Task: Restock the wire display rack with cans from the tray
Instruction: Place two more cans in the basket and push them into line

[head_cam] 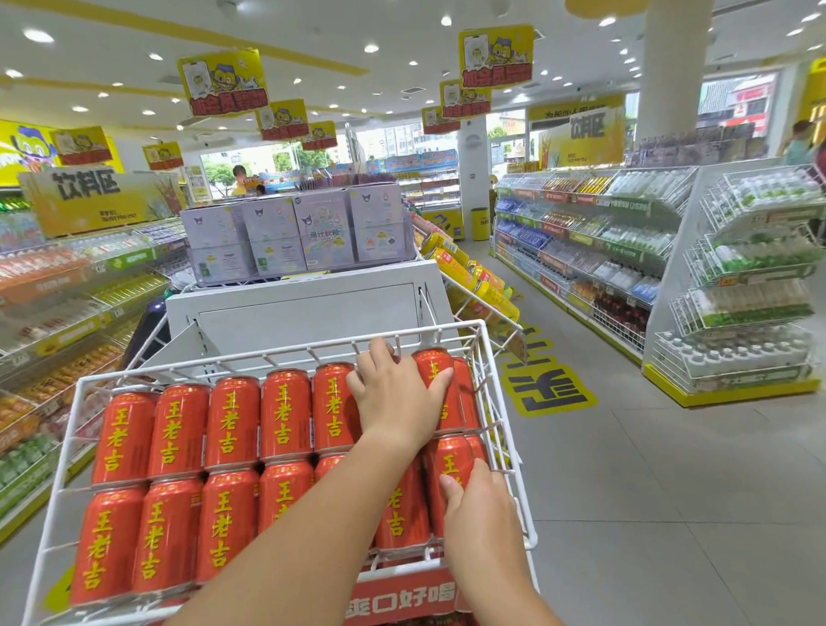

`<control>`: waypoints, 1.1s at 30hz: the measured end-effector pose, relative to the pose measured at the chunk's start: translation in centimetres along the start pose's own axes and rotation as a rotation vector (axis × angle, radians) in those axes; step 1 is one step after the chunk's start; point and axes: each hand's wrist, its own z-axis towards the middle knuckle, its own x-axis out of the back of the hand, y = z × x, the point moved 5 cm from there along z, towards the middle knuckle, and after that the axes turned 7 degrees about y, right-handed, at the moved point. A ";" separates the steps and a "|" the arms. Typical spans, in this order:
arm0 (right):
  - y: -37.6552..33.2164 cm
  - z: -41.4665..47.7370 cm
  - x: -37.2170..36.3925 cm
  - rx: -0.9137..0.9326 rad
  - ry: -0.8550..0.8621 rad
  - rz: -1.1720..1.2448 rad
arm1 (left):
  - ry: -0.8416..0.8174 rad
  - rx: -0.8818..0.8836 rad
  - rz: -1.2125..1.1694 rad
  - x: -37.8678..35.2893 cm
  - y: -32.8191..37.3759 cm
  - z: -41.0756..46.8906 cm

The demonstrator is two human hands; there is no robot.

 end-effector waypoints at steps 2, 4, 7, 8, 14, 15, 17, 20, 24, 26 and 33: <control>-0.1 0.0 -0.1 -0.007 0.003 -0.009 | -0.013 -0.010 0.000 -0.3 0.0 -0.3; -0.1 0.0 -0.2 -0.003 0.004 -0.016 | -0.019 -0.016 -0.005 -0.4 -0.1 -0.3; 0.0 0.2 -0.4 0.001 -0.007 0.011 | -0.014 -0.043 0.015 -0.5 -0.3 -0.2; 0.0 0.2 -0.4 0.001 -0.008 0.028 | -0.014 -0.051 0.022 -0.5 -0.3 -0.2; 0.1 0.2 -0.5 0.022 -0.056 0.033 | -0.058 -0.048 0.039 -0.4 -0.3 -0.3; 0.1 0.2 -0.4 0.026 -0.057 0.027 | -0.062 -0.055 0.046 -0.3 -0.3 -0.5; 0.0 0.1 -0.3 0.035 -0.064 0.015 | -0.058 -0.086 0.055 -0.2 -0.3 -0.8; 0.0 -0.2 0.2 0.079 -0.061 -0.009 | -0.069 -0.148 0.044 0.0 -0.8 -1.5; 0.0 -0.8 1.0 0.197 -0.058 -0.034 | -0.125 -0.234 0.065 0.6 -1.7 -2.8; -0.2 -1.0 1.4 0.268 -0.066 -0.040 | -0.144 -0.274 0.087 1.2 -2.3 -3.6; 0.1 -3.4 2.4 0.524 -0.114 -0.348 | -0.208 -0.340 0.108 4.2 -6.5 -6.8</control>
